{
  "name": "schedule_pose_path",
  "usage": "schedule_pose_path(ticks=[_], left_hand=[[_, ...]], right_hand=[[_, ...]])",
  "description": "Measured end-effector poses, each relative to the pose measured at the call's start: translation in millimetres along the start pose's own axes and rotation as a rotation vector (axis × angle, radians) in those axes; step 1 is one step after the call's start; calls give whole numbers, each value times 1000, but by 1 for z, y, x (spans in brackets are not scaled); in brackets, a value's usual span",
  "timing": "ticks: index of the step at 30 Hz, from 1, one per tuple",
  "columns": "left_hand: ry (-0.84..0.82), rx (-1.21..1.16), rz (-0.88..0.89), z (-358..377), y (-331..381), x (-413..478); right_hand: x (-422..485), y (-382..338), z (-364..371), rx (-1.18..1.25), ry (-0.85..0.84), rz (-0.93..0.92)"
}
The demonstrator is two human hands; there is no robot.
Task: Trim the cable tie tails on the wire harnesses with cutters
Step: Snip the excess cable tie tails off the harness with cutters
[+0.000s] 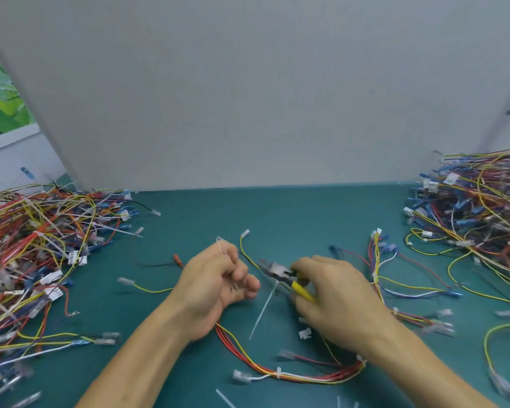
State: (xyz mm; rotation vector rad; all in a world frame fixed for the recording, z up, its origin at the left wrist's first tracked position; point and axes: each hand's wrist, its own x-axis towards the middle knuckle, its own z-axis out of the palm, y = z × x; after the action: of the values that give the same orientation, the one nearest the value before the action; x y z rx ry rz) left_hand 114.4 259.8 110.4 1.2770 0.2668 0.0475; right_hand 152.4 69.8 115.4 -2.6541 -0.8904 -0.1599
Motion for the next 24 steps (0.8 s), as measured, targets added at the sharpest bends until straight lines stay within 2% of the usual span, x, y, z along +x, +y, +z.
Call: schedule_pose_path(ticks=[3, 7, 9, 14, 16, 21, 24], left_hand=[[3, 203, 74, 1, -4, 1], [-70, 967, 442, -9, -7, 0], [-105, 1132, 550, -9, -7, -2], [-150, 1197, 763, -5, -6, 1], [-134, 1172, 772, -3, -6, 0], [-127, 1084, 631, -1, -9, -1], [-122, 1049, 503, -2, -9, 1]], right_hand=[[1, -6, 11, -8, -2, 0], [3, 0, 10, 116, 9, 83], [3, 3, 4, 243, 8, 126], [6, 6, -5, 471, -73, 165], [6, 5, -4, 513, -114, 167], [6, 3, -2, 541, -151, 140], [7, 5, -9, 416, -63, 88]])
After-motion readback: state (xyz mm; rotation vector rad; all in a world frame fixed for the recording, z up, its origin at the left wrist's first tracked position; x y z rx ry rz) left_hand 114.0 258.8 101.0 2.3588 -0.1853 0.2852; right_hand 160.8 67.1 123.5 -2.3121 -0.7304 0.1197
